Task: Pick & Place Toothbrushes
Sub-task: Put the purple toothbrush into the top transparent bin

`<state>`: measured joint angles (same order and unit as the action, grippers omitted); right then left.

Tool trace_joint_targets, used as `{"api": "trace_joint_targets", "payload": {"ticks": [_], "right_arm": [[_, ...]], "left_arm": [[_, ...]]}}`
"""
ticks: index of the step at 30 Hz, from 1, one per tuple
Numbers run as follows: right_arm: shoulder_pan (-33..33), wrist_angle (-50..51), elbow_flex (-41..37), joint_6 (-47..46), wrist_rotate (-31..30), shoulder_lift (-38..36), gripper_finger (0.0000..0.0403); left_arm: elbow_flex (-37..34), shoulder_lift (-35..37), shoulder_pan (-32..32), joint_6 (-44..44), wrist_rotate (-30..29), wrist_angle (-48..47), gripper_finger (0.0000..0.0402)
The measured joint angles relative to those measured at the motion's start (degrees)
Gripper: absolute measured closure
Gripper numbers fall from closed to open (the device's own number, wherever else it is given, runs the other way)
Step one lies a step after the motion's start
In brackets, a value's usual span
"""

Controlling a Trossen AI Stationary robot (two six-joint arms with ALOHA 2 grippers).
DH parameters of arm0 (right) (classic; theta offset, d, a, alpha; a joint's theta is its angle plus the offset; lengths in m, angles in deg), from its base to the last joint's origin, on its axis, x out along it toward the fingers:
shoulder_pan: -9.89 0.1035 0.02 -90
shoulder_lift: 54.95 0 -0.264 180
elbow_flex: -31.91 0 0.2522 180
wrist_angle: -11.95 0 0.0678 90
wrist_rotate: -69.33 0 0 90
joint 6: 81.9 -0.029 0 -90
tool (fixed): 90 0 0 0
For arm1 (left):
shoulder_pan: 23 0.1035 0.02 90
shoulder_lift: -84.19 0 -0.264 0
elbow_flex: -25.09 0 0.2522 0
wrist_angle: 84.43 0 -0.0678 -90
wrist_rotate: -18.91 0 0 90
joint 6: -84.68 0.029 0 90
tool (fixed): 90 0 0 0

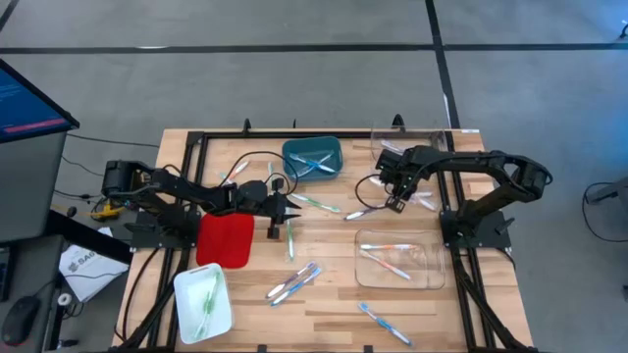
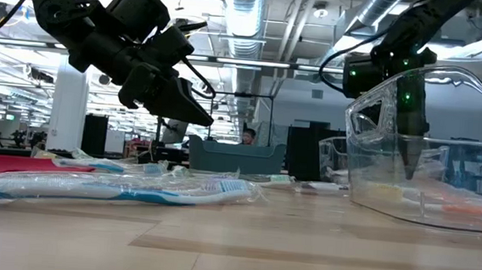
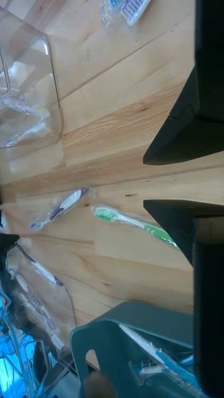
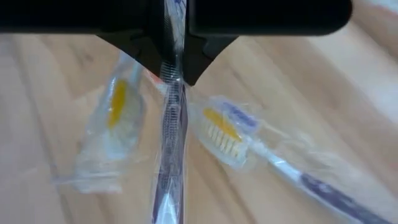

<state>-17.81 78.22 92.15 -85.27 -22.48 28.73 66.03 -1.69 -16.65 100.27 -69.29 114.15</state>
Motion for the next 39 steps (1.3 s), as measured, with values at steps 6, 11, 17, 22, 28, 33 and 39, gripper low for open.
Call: {"api": "trace_joint_targets", "payload": {"ticks": [6, 11, 17, 22, 28, 33, 39], "right_arm": [[-0.02, -0.71, 0.00, -2.44, 3.86, 0.00, 0.0398], [-0.02, -2.59, 0.00, -5.31, 9.27, 0.00, 0.0395], [-0.06, -4.58, 0.00, -6.78, 9.70, 0.00, 0.0400], [-0.06, -3.84, 0.02, -7.53, 9.65, 0.00, 0.0398], [-0.07, -3.30, 0.02, -8.29, 15.07, 0.00, 0.0398], [-0.06, -6.56, 0.02, -8.72, 21.75, 0.00, 0.0398], [0.16, -5.94, 0.04, -10.26, 16.51, 0.00, 0.0397]], "left_arm": [[0.00, 0.00, 0.00, 0.00, 0.00, 0.02, 0.0308], [0.00, 0.00, 0.00, 0.00, -0.01, 0.02, 0.0308], [0.00, 0.00, 0.00, 0.00, 0.00, 0.02, 0.0308], [0.00, 0.00, 0.00, 0.00, 0.00, 0.03, 0.0308], [0.00, 0.00, 0.00, -0.02, 0.01, 0.16, 0.0308], [0.00, 0.00, 0.00, -0.02, -0.01, 0.17, 0.0308], [0.00, 0.00, 0.00, -0.02, -0.01, 0.07, 0.0308]]}}
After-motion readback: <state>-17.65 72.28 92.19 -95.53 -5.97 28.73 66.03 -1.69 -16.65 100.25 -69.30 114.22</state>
